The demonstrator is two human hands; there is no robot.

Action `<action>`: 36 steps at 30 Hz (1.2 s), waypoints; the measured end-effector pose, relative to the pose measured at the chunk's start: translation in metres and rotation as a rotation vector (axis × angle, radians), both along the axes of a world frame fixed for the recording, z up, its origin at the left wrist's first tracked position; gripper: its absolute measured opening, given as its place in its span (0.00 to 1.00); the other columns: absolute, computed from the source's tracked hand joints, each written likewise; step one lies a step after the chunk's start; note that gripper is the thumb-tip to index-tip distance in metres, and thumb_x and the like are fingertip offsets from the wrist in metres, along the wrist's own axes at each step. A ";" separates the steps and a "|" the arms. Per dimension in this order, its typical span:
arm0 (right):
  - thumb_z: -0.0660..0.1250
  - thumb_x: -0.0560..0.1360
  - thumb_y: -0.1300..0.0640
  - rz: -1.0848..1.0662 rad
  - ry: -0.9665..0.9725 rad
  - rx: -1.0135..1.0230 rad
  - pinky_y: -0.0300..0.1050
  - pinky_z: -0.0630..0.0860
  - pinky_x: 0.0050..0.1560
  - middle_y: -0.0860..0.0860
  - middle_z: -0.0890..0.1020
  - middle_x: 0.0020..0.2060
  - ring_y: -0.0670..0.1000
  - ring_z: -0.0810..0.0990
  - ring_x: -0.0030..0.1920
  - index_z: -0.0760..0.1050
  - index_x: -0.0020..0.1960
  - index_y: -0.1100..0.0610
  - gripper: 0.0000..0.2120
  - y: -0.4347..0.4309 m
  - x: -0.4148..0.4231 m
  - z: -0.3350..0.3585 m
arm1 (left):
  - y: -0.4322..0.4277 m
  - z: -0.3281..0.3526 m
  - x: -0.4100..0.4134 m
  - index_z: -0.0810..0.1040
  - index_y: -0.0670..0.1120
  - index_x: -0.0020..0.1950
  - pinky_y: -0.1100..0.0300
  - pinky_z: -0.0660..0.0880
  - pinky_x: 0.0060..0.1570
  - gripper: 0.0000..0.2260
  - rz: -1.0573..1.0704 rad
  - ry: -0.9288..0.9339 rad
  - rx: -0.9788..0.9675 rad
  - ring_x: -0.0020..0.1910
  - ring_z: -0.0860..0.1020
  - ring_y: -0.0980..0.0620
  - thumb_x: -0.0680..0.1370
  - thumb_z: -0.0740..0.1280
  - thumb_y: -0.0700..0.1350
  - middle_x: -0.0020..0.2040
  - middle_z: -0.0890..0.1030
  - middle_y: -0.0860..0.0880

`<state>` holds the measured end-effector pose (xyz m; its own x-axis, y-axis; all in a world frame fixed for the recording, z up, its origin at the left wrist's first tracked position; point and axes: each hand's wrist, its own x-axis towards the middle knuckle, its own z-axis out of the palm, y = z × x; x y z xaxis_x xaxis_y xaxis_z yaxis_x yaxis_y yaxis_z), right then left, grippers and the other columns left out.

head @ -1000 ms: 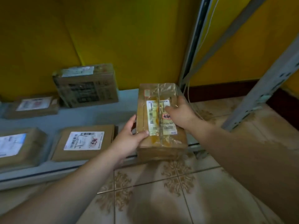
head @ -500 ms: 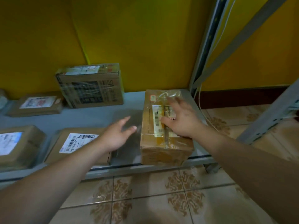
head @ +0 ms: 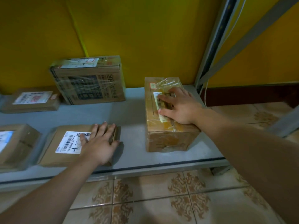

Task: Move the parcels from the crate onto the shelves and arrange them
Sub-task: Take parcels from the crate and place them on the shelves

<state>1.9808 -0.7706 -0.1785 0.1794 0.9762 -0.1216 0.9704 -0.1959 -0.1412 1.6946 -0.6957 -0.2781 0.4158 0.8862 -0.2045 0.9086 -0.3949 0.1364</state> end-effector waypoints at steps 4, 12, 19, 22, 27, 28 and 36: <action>0.48 0.76 0.26 -0.164 0.082 -0.092 0.71 0.45 0.74 0.52 0.52 0.80 0.59 0.46 0.79 0.54 0.78 0.39 0.34 0.006 -0.028 0.003 | 0.002 0.000 0.005 0.45 0.60 0.79 0.34 0.41 0.72 0.27 0.030 -0.016 0.001 0.78 0.38 0.50 0.82 0.51 0.59 0.80 0.41 0.55; 0.51 0.72 0.23 -0.155 0.079 -0.073 0.68 0.46 0.74 0.49 0.47 0.81 0.56 0.41 0.80 0.48 0.79 0.38 0.40 -0.009 -0.031 -0.008 | 0.004 0.001 0.012 0.48 0.60 0.79 0.32 0.39 0.71 0.26 0.062 -0.049 -0.009 0.78 0.38 0.48 0.82 0.52 0.57 0.80 0.42 0.54; 0.52 0.71 0.22 -0.144 0.059 -0.033 0.68 0.46 0.74 0.48 0.50 0.80 0.55 0.43 0.80 0.51 0.79 0.38 0.41 -0.003 -0.021 -0.009 | 0.003 0.003 0.012 0.46 0.60 0.79 0.32 0.38 0.71 0.26 0.049 -0.035 -0.030 0.78 0.36 0.48 0.82 0.50 0.58 0.80 0.40 0.54; 0.51 0.72 0.23 -0.144 0.049 -0.030 0.68 0.45 0.75 0.49 0.49 0.81 0.55 0.43 0.80 0.51 0.79 0.38 0.40 -0.004 -0.025 -0.008 | 0.003 0.003 0.012 0.45 0.60 0.79 0.32 0.38 0.70 0.26 0.049 -0.021 -0.049 0.78 0.35 0.48 0.82 0.49 0.59 0.80 0.39 0.54; 0.50 0.72 0.23 -0.134 0.042 -0.050 0.67 0.45 0.75 0.48 0.48 0.81 0.55 0.42 0.80 0.49 0.79 0.39 0.41 -0.010 -0.031 -0.009 | 0.006 0.005 0.011 0.45 0.59 0.79 0.32 0.38 0.70 0.27 0.036 -0.018 -0.089 0.77 0.35 0.47 0.82 0.48 0.61 0.80 0.38 0.54; 0.50 0.72 0.23 -0.134 0.040 -0.045 0.67 0.46 0.75 0.49 0.48 0.81 0.55 0.42 0.80 0.49 0.79 0.39 0.41 -0.010 -0.031 -0.010 | 0.006 0.007 0.011 0.45 0.59 0.79 0.32 0.38 0.71 0.27 0.035 -0.013 -0.102 0.77 0.35 0.47 0.82 0.48 0.61 0.80 0.38 0.54; 0.53 0.72 0.24 -0.141 0.019 -0.127 0.67 0.45 0.76 0.49 0.49 0.81 0.55 0.43 0.80 0.50 0.79 0.40 0.40 -0.010 -0.035 0.005 | -0.007 0.049 0.000 0.46 0.58 0.79 0.34 0.44 0.72 0.32 -0.024 0.001 -0.193 0.79 0.40 0.45 0.79 0.55 0.65 0.80 0.41 0.50</action>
